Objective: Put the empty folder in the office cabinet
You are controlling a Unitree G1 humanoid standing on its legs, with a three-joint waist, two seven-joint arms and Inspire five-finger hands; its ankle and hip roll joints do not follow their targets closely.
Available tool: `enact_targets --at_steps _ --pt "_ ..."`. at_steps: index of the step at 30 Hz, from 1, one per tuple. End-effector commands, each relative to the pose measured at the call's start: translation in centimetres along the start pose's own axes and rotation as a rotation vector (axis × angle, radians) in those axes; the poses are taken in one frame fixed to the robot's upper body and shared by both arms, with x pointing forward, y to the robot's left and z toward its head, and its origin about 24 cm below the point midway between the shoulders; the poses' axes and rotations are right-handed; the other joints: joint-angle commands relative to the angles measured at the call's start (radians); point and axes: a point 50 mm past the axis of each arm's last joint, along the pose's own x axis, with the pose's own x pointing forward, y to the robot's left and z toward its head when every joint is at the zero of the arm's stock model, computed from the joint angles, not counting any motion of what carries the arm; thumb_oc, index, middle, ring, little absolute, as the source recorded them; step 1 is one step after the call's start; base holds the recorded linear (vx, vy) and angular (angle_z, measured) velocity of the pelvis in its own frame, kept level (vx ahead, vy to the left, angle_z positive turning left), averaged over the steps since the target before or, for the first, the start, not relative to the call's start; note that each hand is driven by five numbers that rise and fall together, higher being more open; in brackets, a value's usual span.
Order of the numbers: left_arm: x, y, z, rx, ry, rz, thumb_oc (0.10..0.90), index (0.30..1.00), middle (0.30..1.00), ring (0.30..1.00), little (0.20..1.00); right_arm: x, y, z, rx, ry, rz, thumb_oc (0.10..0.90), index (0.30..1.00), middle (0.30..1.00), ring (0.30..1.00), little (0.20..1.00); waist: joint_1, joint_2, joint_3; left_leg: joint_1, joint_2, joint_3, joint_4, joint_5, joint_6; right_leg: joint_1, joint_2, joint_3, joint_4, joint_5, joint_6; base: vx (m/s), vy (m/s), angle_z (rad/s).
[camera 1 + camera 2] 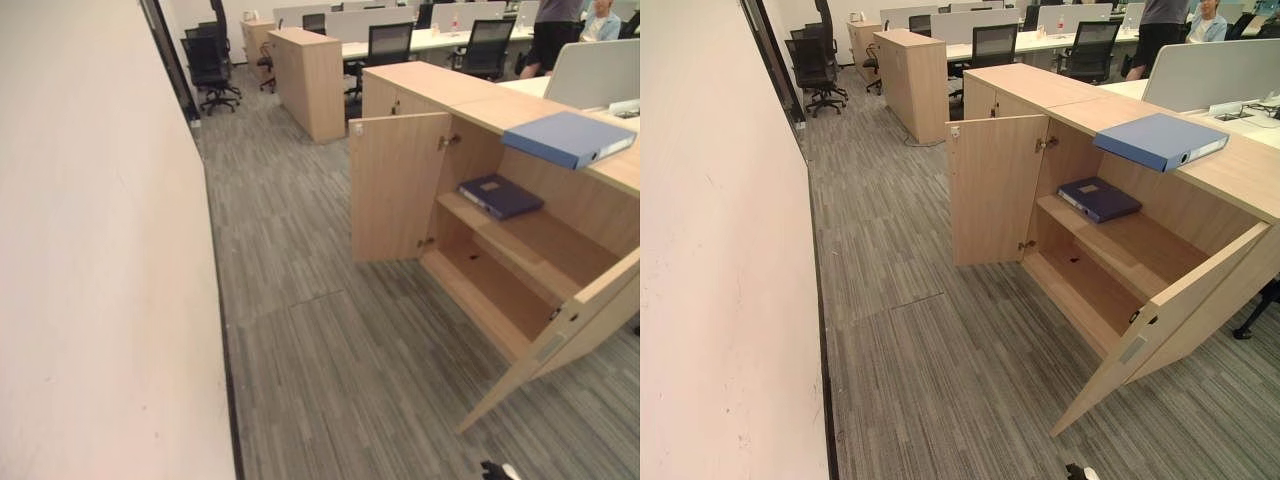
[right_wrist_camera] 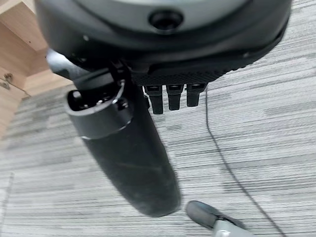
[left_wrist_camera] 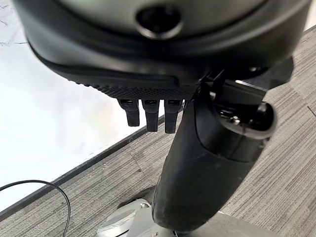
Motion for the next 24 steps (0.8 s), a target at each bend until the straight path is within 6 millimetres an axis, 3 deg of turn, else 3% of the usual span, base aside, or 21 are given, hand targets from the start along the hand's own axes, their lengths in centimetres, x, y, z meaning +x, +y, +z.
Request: enact_targets --at_steps 1,8,11,16,24 --pt "0.2 -0.1 0.9 -0.003 -0.013 -0.003 0.8 0.9 0.9 0.9 0.9 0.6 -3.0 5.9 0.005 -0.229 -0.088 0.8 0.9 0.9 0.9 0.9 0.004 -0.04 -0.039 -0.04 -0.026 -0.011 -0.006 -0.051 -0.015 -0.029 -0.021 -0.016 0.001 -0.069 0.063 -0.01 0.002 -0.07" --pt "0.1 -0.2 0.8 -0.005 -0.018 -0.006 0.8 0.9 0.9 0.9 0.9 -0.1 -4.4 8.8 -0.024 -0.383 -0.13 0.8 0.9 0.9 0.9 0.9 0.003 -0.039 -0.036 -0.039 -0.025 -0.008 -0.006 -0.052 -0.014 -0.03 -0.021 -0.016 0.001 -0.07 0.063 0.0 0.001 -0.01" --pt "0.1 -0.2 0.8 -0.005 -0.017 -0.007 0.8 0.9 0.9 0.9 0.9 -0.2 -4.6 9.1 -0.049 -0.407 -0.142 0.8 0.9 0.9 0.9 0.9 0.003 -0.04 -0.036 -0.039 -0.025 -0.008 -0.006 -0.053 -0.014 -0.029 -0.021 -0.017 0.001 -0.07 0.063 0.0 0.0 0.0" --pt "0.1 -0.3 0.6 -0.003 -0.013 -0.011 0.8 0.9 0.9 0.9 0.9 -0.2 -4.4 8.8 -0.065 -0.394 -0.14 0.8 0.9 0.9 0.9 0.9 0.003 -0.039 -0.035 -0.039 -0.026 -0.01 -0.006 -0.053 -0.013 -0.029 -0.022 -0.018 0.001 -0.072 0.063 0.0 0.0 0.0" --pt "0.2 0.0 0.7 -0.021 -0.01 0.004 0.8 0.9 0.9 0.9 0.9 0.4 -3.4 6.5 -0.107 -0.272 -0.085 0.8 0.9 0.9 0.9 0.9 0.003 -0.033 -0.012 -0.047 -0.027 -0.024 -0.006 -0.055 -0.011 -0.036 -0.021 -0.025 0.009 -0.076 0.059 0.03 -0.025 0.01"
